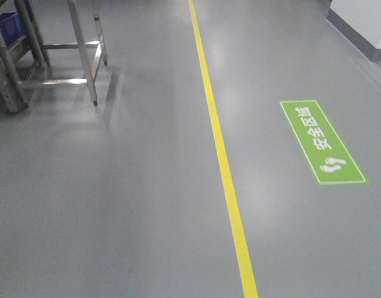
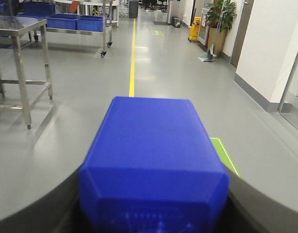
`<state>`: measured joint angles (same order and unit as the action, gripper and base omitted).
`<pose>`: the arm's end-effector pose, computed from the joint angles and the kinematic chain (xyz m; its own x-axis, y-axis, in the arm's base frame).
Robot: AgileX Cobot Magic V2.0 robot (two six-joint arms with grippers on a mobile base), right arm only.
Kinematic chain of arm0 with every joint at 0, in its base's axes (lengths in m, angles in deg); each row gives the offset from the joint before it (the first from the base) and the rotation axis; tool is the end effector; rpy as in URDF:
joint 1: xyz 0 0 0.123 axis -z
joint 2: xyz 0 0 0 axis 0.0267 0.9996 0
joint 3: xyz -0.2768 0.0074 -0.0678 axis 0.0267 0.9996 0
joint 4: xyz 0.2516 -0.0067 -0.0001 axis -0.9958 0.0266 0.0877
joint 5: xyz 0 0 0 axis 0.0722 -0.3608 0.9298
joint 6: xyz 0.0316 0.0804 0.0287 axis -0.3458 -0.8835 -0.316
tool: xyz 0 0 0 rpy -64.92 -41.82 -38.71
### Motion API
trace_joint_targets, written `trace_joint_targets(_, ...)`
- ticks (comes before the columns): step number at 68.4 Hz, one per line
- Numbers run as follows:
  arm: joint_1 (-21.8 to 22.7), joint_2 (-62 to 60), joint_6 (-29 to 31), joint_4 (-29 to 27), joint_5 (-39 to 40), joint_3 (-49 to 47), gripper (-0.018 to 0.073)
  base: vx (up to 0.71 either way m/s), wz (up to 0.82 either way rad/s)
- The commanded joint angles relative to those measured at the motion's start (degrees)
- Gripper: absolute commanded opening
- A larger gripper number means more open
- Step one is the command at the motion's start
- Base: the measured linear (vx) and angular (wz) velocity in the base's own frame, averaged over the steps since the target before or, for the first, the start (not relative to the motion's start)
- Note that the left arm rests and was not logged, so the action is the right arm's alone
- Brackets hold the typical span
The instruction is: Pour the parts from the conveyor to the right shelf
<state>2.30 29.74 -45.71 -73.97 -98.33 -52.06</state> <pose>0.0490 0.0002 0.2842 -0.1412 -0.0933 -0.9856 0.0154 0.9952 -0.0964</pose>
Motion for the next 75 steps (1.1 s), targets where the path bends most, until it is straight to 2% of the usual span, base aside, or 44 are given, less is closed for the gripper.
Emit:
trace_joint_targets(1, 0.2, 0.5, 0.4, -0.1, 4.8, -1.6, -0.0006, 0.82, -0.06)
trace_joint_targets(75, 0.2, 0.5, 0.4, -0.1, 4.8, -1.6, -0.0006, 0.83, -0.05)
